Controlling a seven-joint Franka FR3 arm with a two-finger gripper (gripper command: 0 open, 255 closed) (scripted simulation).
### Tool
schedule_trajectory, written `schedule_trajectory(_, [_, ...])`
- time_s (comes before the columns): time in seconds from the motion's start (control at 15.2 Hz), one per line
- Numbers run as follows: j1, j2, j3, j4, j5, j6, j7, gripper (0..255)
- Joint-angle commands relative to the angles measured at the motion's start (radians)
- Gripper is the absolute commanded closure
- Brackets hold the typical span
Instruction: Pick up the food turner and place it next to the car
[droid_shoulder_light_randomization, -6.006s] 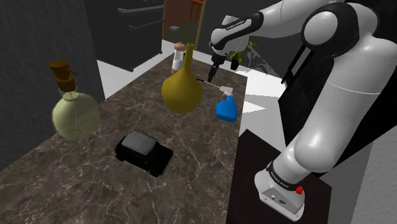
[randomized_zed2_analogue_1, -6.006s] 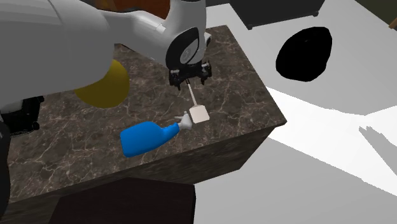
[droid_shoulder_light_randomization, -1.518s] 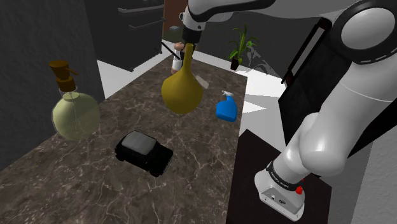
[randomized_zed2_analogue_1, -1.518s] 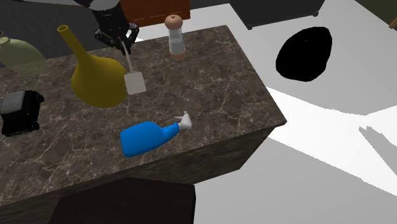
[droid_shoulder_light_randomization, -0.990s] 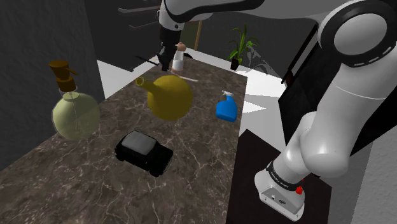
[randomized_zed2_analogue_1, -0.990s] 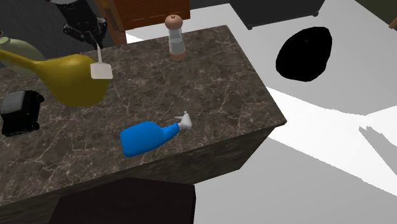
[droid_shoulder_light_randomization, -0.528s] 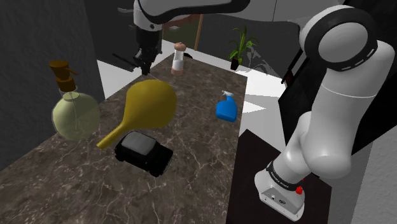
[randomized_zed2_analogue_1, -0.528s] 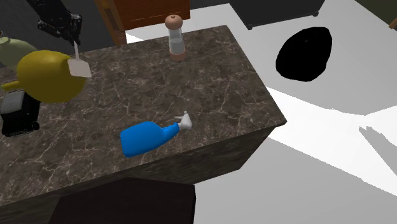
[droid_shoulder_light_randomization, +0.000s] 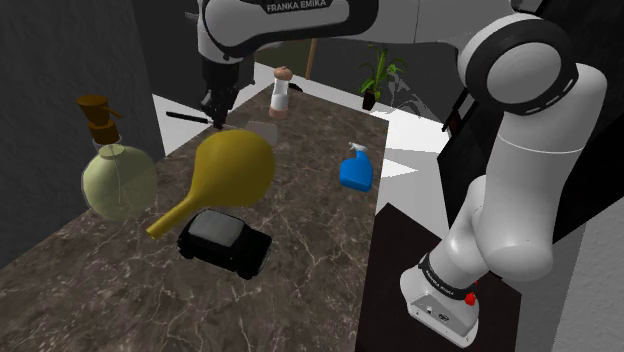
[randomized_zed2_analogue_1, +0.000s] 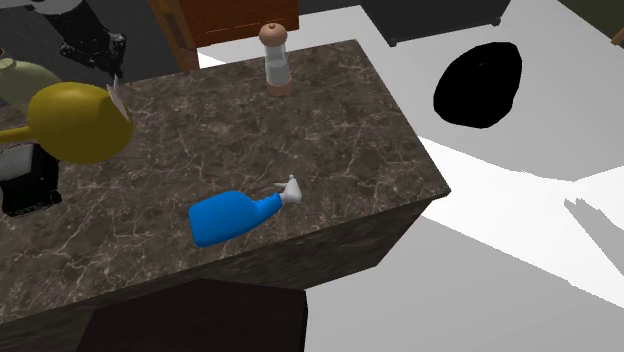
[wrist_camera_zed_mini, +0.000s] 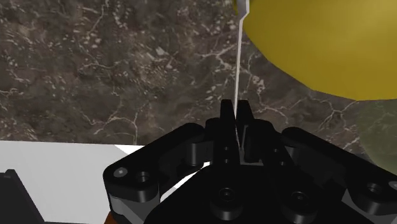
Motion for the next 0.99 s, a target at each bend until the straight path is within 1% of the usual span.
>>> schedule_trajectory(0.0, [0.002,0.006,0.002,-0.023,0.001,0.027,0.002,255])
schedule_trajectory(0.92, [0.002,0.06,0.003,-0.135,0.003,0.193,0.0,255])
